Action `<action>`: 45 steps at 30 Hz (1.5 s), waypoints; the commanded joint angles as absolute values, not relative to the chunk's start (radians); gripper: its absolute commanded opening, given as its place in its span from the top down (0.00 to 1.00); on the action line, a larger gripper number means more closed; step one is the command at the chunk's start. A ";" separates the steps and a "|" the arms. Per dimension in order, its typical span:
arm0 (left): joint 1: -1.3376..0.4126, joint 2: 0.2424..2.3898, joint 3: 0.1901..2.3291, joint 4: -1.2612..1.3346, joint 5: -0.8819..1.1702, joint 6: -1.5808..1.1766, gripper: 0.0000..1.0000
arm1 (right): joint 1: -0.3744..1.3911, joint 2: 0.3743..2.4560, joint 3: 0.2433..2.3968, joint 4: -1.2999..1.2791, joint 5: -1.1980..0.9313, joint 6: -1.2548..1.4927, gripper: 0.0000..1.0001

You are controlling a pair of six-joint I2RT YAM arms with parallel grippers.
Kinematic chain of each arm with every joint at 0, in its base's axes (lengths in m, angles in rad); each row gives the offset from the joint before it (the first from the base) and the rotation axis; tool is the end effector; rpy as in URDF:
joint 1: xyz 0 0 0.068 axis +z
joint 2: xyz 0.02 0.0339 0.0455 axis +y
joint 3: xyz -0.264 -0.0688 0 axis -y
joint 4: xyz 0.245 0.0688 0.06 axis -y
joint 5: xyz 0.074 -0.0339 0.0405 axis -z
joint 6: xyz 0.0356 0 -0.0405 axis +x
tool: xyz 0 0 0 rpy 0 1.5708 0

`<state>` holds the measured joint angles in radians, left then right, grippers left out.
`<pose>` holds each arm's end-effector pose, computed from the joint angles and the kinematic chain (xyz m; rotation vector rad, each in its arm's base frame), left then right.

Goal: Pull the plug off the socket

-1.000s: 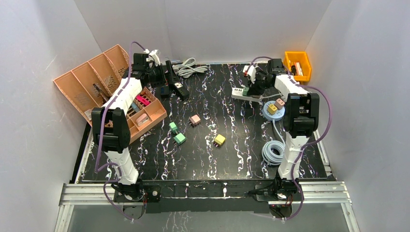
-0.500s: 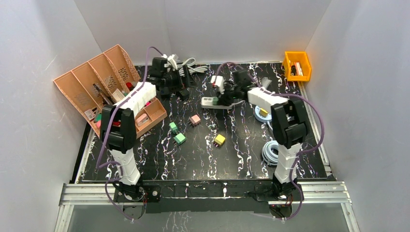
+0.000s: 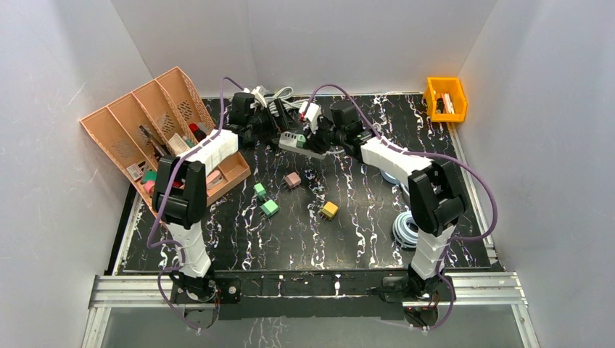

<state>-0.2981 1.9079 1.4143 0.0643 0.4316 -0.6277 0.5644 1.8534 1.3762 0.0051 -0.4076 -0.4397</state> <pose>0.4240 -0.1459 0.2551 -0.0526 2.1074 -1.0079 0.3590 0.2440 0.2593 -1.1963 1.6479 0.4938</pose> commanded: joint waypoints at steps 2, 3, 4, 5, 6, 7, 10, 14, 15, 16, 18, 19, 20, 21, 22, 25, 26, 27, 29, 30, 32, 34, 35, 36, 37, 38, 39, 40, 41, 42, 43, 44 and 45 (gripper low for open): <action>-0.263 1.826 1.415 0.044 0.388 -0.616 0.02 | 0.561 1.749 1.366 0.138 -0.355 -0.440 1.00; -0.259 1.819 1.408 0.051 0.388 -0.615 0.02 | 0.561 1.747 1.358 0.149 -0.352 -0.443 1.00; -0.254 1.813 1.406 0.053 0.391 -0.614 0.02 | 0.561 1.723 1.348 0.157 -0.349 -0.445 1.00; -0.254 1.811 1.404 0.054 0.399 -0.614 0.02 | 0.560 1.713 1.342 0.162 -0.348 -0.446 1.00; -0.253 1.810 1.403 0.057 0.410 -0.616 0.02 | 0.560 1.708 1.337 0.166 -0.348 -0.446 1.00; -0.254 1.811 1.396 0.067 0.428 -0.631 0.02 | 0.561 1.705 1.334 0.169 -0.348 -0.446 1.00; -0.257 1.807 1.339 0.152 0.481 -0.717 0.02 | 0.561 1.702 1.330 0.177 -0.352 -0.444 1.00; -0.278 1.816 1.263 0.288 0.528 -0.831 0.02 | 0.561 1.693 1.324 0.217 -0.371 -0.412 1.00; -0.288 1.823 1.260 0.299 0.532 -0.841 0.02 | 0.560 1.689 1.318 0.237 -0.374 -0.395 1.00; -0.300 1.830 1.259 0.304 0.531 -0.847 0.02 | 0.561 1.687 1.317 0.258 -0.380 -0.375 1.00; -0.317 1.839 1.250 0.331 0.526 -0.866 0.02 | 0.561 1.684 1.320 0.278 -0.404 -0.331 1.00; -0.322 1.841 1.242 0.360 0.523 -0.882 0.02 | 0.561 1.685 1.323 0.285 -0.419 -0.313 1.00; -0.327 1.842 1.234 0.386 0.521 -0.899 0.02 | 0.561 1.684 1.324 0.292 -0.432 -0.296 1.00; -0.326 1.845 1.221 0.409 0.515 -0.913 0.03 | 0.561 1.682 1.326 0.298 -0.444 -0.282 1.00; -0.326 1.844 1.212 0.431 0.514 -0.927 0.13 | 0.561 1.679 1.327 0.303 -0.455 -0.265 1.00; -0.321 1.835 1.190 0.457 0.472 -0.955 0.99 | 0.561 1.661 1.326 0.302 -0.493 -0.250 1.00; -0.319 1.830 1.182 0.464 0.457 -0.957 1.00 | 0.561 1.652 1.323 0.298 -0.496 -0.249 1.00; -0.316 1.824 1.175 0.474 0.446 -0.956 1.00 | 0.561 1.642 1.321 0.290 -0.497 -0.246 1.00; -0.312 1.810 1.172 0.453 0.413 -0.943 1.00 | 0.558 1.622 1.332 0.258 -0.491 -0.233 1.00; -0.310 1.804 1.174 0.433 0.388 -0.927 1.00 | 0.554 1.610 1.342 0.242 -0.499 -0.220 1.00; -0.307 1.792 1.179 0.388 0.345 -0.885 1.00 | 0.527 1.581 1.341 0.261 -0.551 -0.154 1.00; -0.304 1.781 1.177 0.360 0.307 -0.850 1.00 | 0.481 1.542 1.305 0.384 -0.650 -0.036 1.00; -0.302 1.776 1.174 0.354 0.293 -0.842 1.00 | 0.459 1.522 1.281 0.450 -0.683 0.028 1.00; -0.299 1.771 1.166 0.357 0.283 -0.842 1.00 | 0.443 1.507 1.268 0.504 -0.704 0.074 1.00; -0.295 1.768 1.160 0.363 0.279 -0.844 1.00 | 0.434 1.496 1.264 0.522 -0.706 0.092 1.00; -0.293 1.768 1.156 0.373 0.276 -0.848 1.00 | 0.432 1.486 1.271 0.511 -0.701 0.085 1.00; -0.292 1.771 1.155 0.382 0.273 -0.848 1.00 | 0.432 1.480 1.281 0.488 -0.700 0.069 1.00; -0.292 1.776 1.157 0.384 0.269 -0.847 1.00 | 0.429 1.473 1.284 0.483 -0.708 0.070 1.00; -0.293 1.785 1.162 0.381 0.265 -0.847 1.00 | 0.426 1.465 1.283 0.492 -0.721 0.090 1.00; -0.292 1.793 1.167 0.381 0.262 -0.847 1.00 | 0.416 1.455 1.275 0.523 -0.744 0.125 1.00; -0.291 1.801 1.171 0.385 0.258 -0.848 1.00 | 0.405 1.443 1.260 0.572 -0.775 0.175 1.00; -0.291 1.806 1.174 0.390 0.257 -0.851 1.00 | 0.394 1.436 1.249 0.610 -0.803 0.209 1.00; -0.290 1.810 1.176 0.399 0.256 -0.855 1.00 | 0.386 1.433 1.251 0.610 -0.830 0.224 1.00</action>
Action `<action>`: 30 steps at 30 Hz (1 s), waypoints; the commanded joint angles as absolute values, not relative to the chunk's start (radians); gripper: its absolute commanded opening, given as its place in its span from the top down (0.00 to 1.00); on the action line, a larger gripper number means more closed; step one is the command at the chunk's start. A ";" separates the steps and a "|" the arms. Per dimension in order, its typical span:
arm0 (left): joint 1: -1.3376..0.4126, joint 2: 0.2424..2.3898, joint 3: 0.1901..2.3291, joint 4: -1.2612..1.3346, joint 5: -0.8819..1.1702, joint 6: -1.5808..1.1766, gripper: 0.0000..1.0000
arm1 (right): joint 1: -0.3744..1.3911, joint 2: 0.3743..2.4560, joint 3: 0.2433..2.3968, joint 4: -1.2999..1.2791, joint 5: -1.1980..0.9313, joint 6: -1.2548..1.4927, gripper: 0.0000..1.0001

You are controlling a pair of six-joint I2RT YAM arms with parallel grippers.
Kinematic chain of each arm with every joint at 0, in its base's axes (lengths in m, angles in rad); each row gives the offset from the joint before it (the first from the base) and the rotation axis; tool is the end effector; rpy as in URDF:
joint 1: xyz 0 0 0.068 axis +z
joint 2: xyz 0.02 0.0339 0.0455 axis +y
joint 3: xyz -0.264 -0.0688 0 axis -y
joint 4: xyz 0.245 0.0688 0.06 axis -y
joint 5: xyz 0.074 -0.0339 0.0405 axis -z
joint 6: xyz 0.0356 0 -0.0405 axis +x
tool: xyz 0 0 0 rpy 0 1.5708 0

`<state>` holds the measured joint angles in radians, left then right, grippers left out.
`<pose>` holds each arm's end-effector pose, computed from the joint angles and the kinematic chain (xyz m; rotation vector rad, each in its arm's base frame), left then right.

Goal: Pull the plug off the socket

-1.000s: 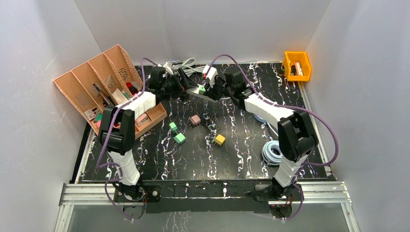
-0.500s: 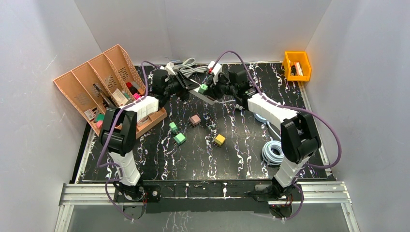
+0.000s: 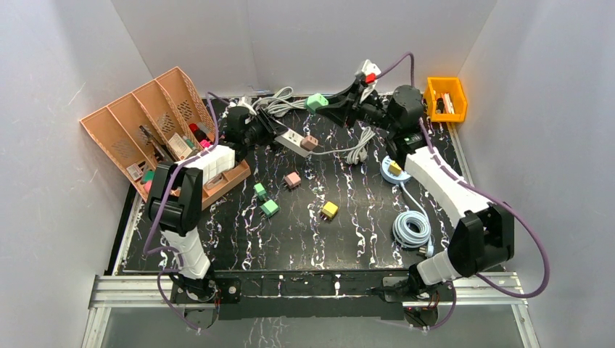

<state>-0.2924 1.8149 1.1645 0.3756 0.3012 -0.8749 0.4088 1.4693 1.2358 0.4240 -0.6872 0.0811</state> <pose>0.3982 -0.1309 0.2398 -0.3480 1.9470 -1.0686 0.3077 0.1579 0.3970 -0.8036 1.2461 0.8719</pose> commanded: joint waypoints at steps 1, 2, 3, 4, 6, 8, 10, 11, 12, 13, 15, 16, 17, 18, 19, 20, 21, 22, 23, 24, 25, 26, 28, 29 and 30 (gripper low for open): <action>-0.287 1.812 1.177 0.411 0.255 -0.857 1.00 | 0.382 1.437 1.273 0.543 -0.850 0.203 1.00; -0.285 1.813 1.182 0.422 0.254 -0.859 1.00 | 0.382 1.446 1.298 0.438 -0.860 0.158 1.00; -0.282 1.814 1.190 0.431 0.256 -0.859 1.00 | 0.383 1.461 1.329 0.339 -0.862 0.114 1.00; -0.280 1.818 1.200 0.436 0.258 -0.857 1.00 | 0.382 1.482 1.354 0.240 -0.854 0.101 1.00; -0.269 1.832 1.227 0.439 0.279 -0.847 1.00 | 0.383 1.529 1.384 0.098 -0.820 0.101 1.00; -0.260 1.846 1.247 0.442 0.297 -0.836 1.00 | 0.417 1.567 1.378 0.043 -0.826 0.109 1.00; -0.251 1.851 1.249 0.447 0.299 -0.829 1.00 | 0.482 1.585 1.361 0.002 -0.799 0.093 1.00; -0.247 1.851 1.249 0.445 0.299 -0.827 1.00 | 0.517 1.593 1.347 -0.008 -0.785 0.086 1.00; -0.241 1.850 1.247 0.441 0.300 -0.824 1.00 | 0.549 1.600 1.327 -0.007 -0.780 0.086 1.00; -0.237 1.846 1.243 0.439 0.300 -0.816 1.00 | 0.576 1.608 1.297 0.009 -0.785 0.102 1.00; -0.230 1.841 1.240 0.429 0.303 -0.798 1.00 | 0.621 1.629 1.240 0.043 -0.796 0.140 1.00; -0.227 1.838 1.239 0.418 0.304 -0.790 1.00 | 0.641 1.644 1.217 0.047 -0.804 0.156 1.00; -0.223 1.835 1.238 0.409 0.308 -0.785 1.00 | 0.659 1.661 1.195 0.052 -0.822 0.178 1.00; -0.219 1.834 1.235 0.402 0.313 -0.779 1.00 | 0.677 1.685 1.176 0.053 -0.847 0.204 1.00; -0.215 1.831 1.231 0.401 0.318 -0.776 1.00 | 0.689 1.708 1.161 0.050 -0.875 0.223 1.00; -0.211 1.827 1.226 0.400 0.320 -0.773 1.00 | 0.702 1.728 1.148 0.040 -0.892 0.236 1.00; -0.207 1.824 1.221 0.399 0.321 -0.768 1.00 | 0.717 1.750 1.139 0.023 -0.897 0.235 1.00; -0.206 1.821 1.216 0.398 0.321 -0.764 1.00 | 0.730 1.776 1.134 0.004 -0.897 0.232 1.00; -0.204 1.821 1.214 0.395 0.319 -0.761 1.00 | 0.742 1.795 1.128 -0.007 -0.901 0.235 1.00; -0.202 1.820 1.213 0.392 0.317 -0.761 1.00 | 0.750 1.812 1.123 -0.010 -0.905 0.240 1.00; -0.202 1.820 1.213 0.387 0.315 -0.759 1.00 | 0.760 1.828 1.117 -0.007 -0.909 0.246 1.00; -0.202 1.822 1.215 0.384 0.317 -0.758 1.00 | 0.769 1.847 1.120 -0.005 -0.909 0.250 1.00; -0.202 1.827 1.218 0.384 0.320 -0.758 1.00 | 0.787 1.895 1.145 -0.020 -0.907 0.250 1.00; -0.202 1.829 1.219 0.382 0.321 -0.759 1.00 | 0.794 1.922 1.164 -0.032 -0.902 0.252 1.00; -0.201 1.831 1.223 0.380 0.322 -0.759 1.00 | 0.798 1.953 1.185 -0.041 -0.903 0.260 1.00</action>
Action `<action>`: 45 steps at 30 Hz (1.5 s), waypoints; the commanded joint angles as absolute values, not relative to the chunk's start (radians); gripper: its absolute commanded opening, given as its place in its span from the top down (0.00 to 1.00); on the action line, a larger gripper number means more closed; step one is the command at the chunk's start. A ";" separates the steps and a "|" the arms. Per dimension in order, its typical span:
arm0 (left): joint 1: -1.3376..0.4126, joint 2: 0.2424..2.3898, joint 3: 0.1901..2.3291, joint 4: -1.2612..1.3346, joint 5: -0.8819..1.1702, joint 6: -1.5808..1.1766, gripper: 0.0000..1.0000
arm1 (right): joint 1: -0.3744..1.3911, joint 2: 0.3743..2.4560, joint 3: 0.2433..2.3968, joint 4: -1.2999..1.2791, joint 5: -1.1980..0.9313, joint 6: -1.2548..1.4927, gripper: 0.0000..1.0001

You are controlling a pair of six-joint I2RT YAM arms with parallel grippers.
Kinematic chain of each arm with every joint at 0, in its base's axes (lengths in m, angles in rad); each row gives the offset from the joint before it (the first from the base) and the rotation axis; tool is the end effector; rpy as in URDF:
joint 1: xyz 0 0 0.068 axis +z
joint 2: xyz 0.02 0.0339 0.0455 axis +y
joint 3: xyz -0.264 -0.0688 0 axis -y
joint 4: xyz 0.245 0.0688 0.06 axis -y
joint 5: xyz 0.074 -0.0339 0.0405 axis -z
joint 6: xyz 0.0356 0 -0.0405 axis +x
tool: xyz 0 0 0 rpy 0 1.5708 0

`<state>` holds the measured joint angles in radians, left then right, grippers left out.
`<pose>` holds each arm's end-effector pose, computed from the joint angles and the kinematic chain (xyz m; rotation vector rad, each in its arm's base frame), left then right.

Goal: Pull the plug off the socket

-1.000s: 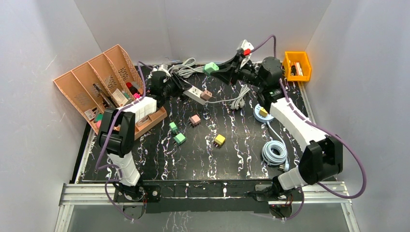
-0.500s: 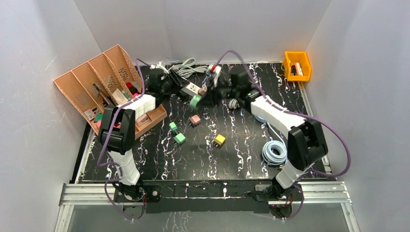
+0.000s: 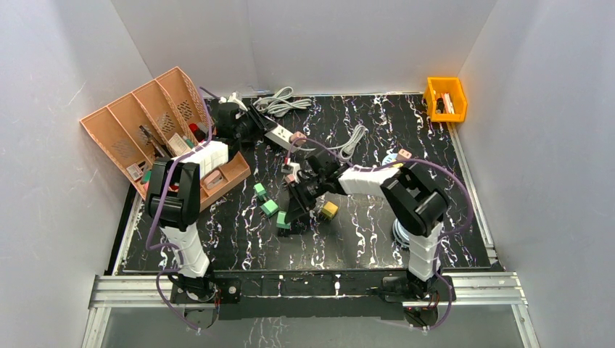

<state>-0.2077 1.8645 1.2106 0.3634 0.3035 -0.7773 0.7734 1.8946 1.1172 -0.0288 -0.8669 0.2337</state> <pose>0.4194 -0.0993 0.2339 -0.3345 1.9327 -0.9489 0.2586 0.2904 0.1647 -1.1045 2.2643 1.4845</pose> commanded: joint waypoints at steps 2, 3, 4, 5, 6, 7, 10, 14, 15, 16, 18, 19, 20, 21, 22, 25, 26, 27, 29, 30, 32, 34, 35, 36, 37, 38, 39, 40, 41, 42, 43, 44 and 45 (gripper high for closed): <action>-0.202 1.831 1.228 0.376 0.330 -0.752 1.00 | 0.803 1.985 1.214 -0.026 -0.920 0.281 1.00; -0.202 1.831 1.231 0.374 0.334 -0.745 1.00 | 0.804 1.999 1.221 -0.007 -0.918 0.295 1.00; -0.202 1.830 1.238 0.368 0.339 -0.734 1.00 | 0.807 2.013 1.228 0.003 -0.913 0.304 1.00; -0.202 1.832 1.247 0.359 0.344 -0.722 1.00 | 0.810 2.020 1.240 0.003 -0.902 0.308 1.00; -0.201 1.835 1.259 0.352 0.364 -0.701 1.00 | 0.813 2.026 1.253 -0.006 -0.877 0.308 0.91; -0.201 1.840 1.275 0.346 0.393 -0.672 1.00 | 0.815 2.025 1.261 -0.014 -0.846 0.306 0.76; -0.195 1.872 1.352 0.304 0.556 -0.543 1.00 | 0.821 1.993 1.260 -0.012 -0.758 0.273 0.25; -0.171 1.936 1.537 0.052 0.718 -0.402 1.00 | 0.821 1.905 1.249 -0.013 -0.634 0.227 0.02; -0.166 1.947 1.582 -0.022 0.758 -0.359 1.00 | 0.821 1.885 1.243 -0.003 -0.600 0.218 0.02; -0.163 1.950 1.611 -0.078 0.794 -0.309 1.00 | 0.820 1.865 1.238 0.005 -0.579 0.203 0.02; -0.161 1.924 1.604 -0.125 0.860 -0.201 1.00 | 0.823 1.838 1.238 0.023 -0.538 0.176 0.02; -0.161 1.897 1.577 -0.114 0.866 -0.161 1.00 | 0.824 1.833 1.248 0.023 -0.516 0.164 0.02; -0.161 1.866 1.537 -0.082 0.859 -0.135 1.00 | 0.824 1.832 1.260 0.016 -0.493 0.155 0.02; -0.161 1.844 1.512 -0.076 0.860 -0.105 1.00 | 0.826 1.836 1.279 0.009 -0.465 0.151 0.02; -0.160 1.828 1.503 -0.081 0.858 -0.085 1.00 | 0.827 1.841 1.299 0.000 -0.432 0.150 0.02; -0.155 1.837 1.541 -0.110 0.802 -0.094 1.00 | 0.837 1.845 1.337 -0.019 -0.307 0.148 0.02; -0.151 1.844 1.552 -0.096 0.777 -0.134 1.00 | 0.842 1.826 1.322 0.009 -0.271 0.152 0.02; -0.146 1.847 1.553 -0.078 0.759 -0.161 1.00 | 0.845 1.798 1.295 0.053 -0.249 0.149 0.02; -0.141 1.855 1.533 -0.020 0.732 -0.191 1.00 | 0.849 1.789 1.279 0.099 -0.254 0.140 0.02; -0.141 1.859 1.524 0.002 0.727 -0.207 1.00 | 0.851 1.809 1.304 0.079 -0.265 0.134 0.02; -0.141 1.865 1.507 0.048 0.700 -0.261 1.00 | 0.863 1.867 1.380 0.007 -0.275 0.121 0.02; -0.141 1.865 1.491 0.080 0.667 -0.304 1.00 | 0.880 1.924 1.453 -0.046 -0.261 0.105 0.04; -0.141 1.866 1.485 0.089 0.659 -0.311 1.00 | 0.894 1.947 1.486 -0.080 -0.236 0.092 0.04; -0.141 1.868 1.481 0.091 0.656 -0.311 1.00 | 0.908 1.972 1.519 -0.112 -0.210 0.084 0.04; -0.141 1.870 1.483 0.085 0.663 -0.307 1.00 | 0.918 1.993 1.552 -0.139 -0.191 0.079 0.05; -0.139 1.874 1.491 0.069 0.667 -0.301 1.00 | 0.928 2.011 1.578 -0.161 -0.176 0.076 0.05; -0.139 1.877 1.501 0.053 0.671 -0.293 1.00 | 0.937 2.030 1.600 -0.174 -0.165 0.073 0.06; -0.138 1.880 1.508 0.045 0.674 -0.287 1.00 | 0.942 2.047 1.625 -0.193 -0.154 0.071 0.07; -0.138 1.879 1.507 0.044 0.674 -0.283 1.00 | 0.946 2.071 1.653 -0.218 -0.142 0.070 0.09; -0.138 1.874 1.503 0.048 0.665 -0.282 1.00 | 0.948 2.097 1.689 -0.250 -0.132 0.068 0.11; -0.137 1.870 1.498 0.053 0.648 -0.284 1.00 | 0.950 2.122 1.726 -0.285 -0.123 0.065 0.13; -0.135 1.863 1.488 0.063 0.631 -0.287 1.00 | 0.952 2.148 1.757 -0.316 -0.118 0.060 0.14; -0.133 1.855 1.474 0.076 0.622 -0.289 1.00 | 0.956 2.166 1.777 -0.335 -0.111 0.053 0.15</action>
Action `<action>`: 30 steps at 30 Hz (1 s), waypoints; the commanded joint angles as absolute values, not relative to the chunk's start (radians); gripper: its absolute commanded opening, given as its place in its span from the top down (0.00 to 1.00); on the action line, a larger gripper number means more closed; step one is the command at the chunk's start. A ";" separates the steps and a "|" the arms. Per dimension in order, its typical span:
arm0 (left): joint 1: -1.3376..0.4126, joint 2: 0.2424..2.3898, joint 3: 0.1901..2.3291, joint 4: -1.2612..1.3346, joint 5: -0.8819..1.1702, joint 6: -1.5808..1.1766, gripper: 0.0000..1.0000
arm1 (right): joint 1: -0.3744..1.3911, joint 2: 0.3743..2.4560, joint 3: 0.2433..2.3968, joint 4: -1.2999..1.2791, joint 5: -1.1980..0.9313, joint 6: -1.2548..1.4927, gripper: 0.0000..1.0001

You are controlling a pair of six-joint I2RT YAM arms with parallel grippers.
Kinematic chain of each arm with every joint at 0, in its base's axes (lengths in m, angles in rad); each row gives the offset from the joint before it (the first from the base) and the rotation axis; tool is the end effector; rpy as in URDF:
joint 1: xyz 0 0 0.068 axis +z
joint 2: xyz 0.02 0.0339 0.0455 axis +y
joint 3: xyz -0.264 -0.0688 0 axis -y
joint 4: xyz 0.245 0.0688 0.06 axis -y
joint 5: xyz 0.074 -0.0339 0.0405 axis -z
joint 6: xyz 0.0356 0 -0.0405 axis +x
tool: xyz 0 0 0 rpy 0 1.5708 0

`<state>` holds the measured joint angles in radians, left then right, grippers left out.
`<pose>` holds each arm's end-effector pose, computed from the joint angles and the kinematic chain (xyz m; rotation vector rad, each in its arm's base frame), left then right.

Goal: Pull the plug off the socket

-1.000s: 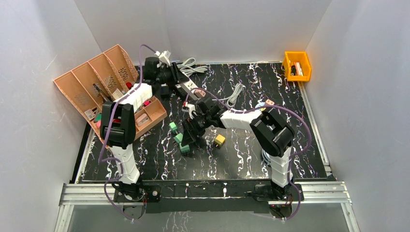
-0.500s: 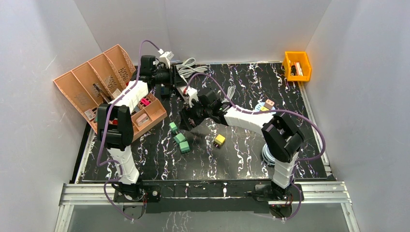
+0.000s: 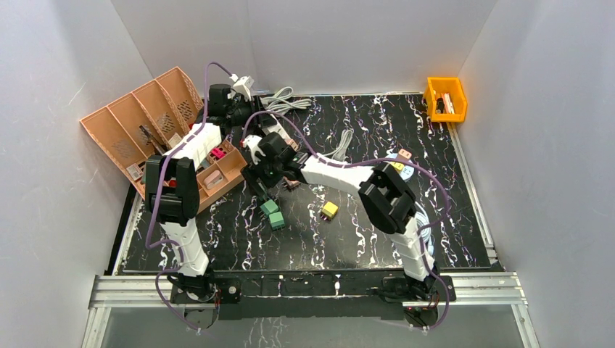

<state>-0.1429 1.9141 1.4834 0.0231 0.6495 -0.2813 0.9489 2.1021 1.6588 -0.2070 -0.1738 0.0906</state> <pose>0.4428 -0.0855 0.2738 0.2966 1.9808 -0.9143 0.2791 0.3999 0.2242 -1.0551 2.0653 0.7457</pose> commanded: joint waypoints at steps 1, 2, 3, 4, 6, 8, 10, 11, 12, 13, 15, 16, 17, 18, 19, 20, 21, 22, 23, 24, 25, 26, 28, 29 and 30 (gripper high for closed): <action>-0.132 1.851 1.465 0.085 0.617 -0.291 1.00 | 0.960 2.179 1.787 -0.344 -0.105 0.049 0.16; -0.131 1.846 1.460 0.091 0.615 -0.293 1.00 | 0.963 2.188 1.793 -0.347 -0.098 0.045 0.16; -0.130 1.846 1.459 0.092 0.616 -0.293 1.00 | 0.965 2.196 1.795 -0.347 -0.090 0.044 0.17; -0.128 1.847 1.460 0.088 0.621 -0.293 1.00 | 0.965 2.202 1.797 -0.346 -0.089 0.043 0.17; -0.126 1.851 1.465 0.082 0.638 -0.290 1.00 | 0.966 2.219 1.807 -0.346 -0.086 0.046 0.19; -0.124 1.855 1.465 0.082 0.657 -0.287 1.00 | 0.966 2.246 1.831 -0.354 -0.086 0.044 0.24; -0.123 1.860 1.468 0.082 0.672 -0.289 1.00 | 0.965 2.263 1.846 -0.364 -0.094 0.044 0.30; -0.123 1.862 1.469 0.081 0.677 -0.291 1.00 | 0.966 2.267 1.849 -0.363 -0.100 0.043 0.32; -0.123 1.861 1.469 0.080 0.682 -0.290 1.00 | 0.966 2.270 1.848 -0.358 -0.108 0.044 0.35; -0.122 1.862 1.469 0.082 0.684 -0.290 1.00 | 0.966 2.273 1.848 -0.352 -0.115 0.044 0.38; -0.120 1.859 1.464 0.088 0.686 -0.292 1.00 | 0.966 2.278 1.854 -0.348 -0.127 0.046 0.54; -0.119 1.858 1.463 0.091 0.688 -0.294 1.00 | 0.966 2.277 1.855 -0.345 -0.135 0.048 0.62; -0.117 1.858 1.462 0.093 0.692 -0.295 1.00 | 0.964 2.275 1.852 -0.336 -0.145 0.051 0.68; -0.117 1.858 1.461 0.093 0.695 -0.295 1.00 | 0.964 2.273 1.847 -0.326 -0.156 0.055 0.73; -0.115 1.858 1.459 0.093 0.695 -0.295 1.00 | 0.964 2.272 1.843 -0.316 -0.166 0.062 0.75; -0.115 1.858 1.458 0.095 0.696 -0.296 1.00 | 0.963 2.273 1.842 -0.311 -0.174 0.071 0.76; -0.115 1.859 1.457 0.095 0.696 -0.297 1.00 | 0.958 2.273 1.842 -0.308 -0.191 0.081 0.77; -0.114 1.859 1.457 0.096 0.696 -0.299 1.00 | 0.952 2.268 1.842 -0.302 -0.216 0.101 0.77; -0.114 1.861 1.457 0.096 0.697 -0.299 1.00 | 0.944 2.263 1.835 -0.288 -0.256 0.128 0.77; -0.114 1.861 1.457 0.095 0.698 -0.299 1.00 | 0.930 2.254 1.818 -0.255 -0.305 0.163 0.77; -0.113 1.860 1.457 0.095 0.698 -0.299 1.00 | 0.917 2.242 1.794 -0.218 -0.358 0.204 0.77; -0.112 1.859 1.456 0.096 0.699 -0.299 1.00 | 0.904 2.234 1.774 -0.175 -0.415 0.243 0.77; -0.112 1.861 1.456 0.106 0.702 -0.306 1.00 | 0.885 2.236 1.760 -0.128 -0.512 0.314 0.73; -0.111 1.862 1.456 0.109 0.703 -0.310 1.00 | 0.880 2.243 1.770 -0.133 -0.547 0.325 0.62; -0.111 1.862 1.457 0.110 0.703 -0.313 1.00 | 0.882 2.250 1.798 -0.158 -0.563 0.315 0.29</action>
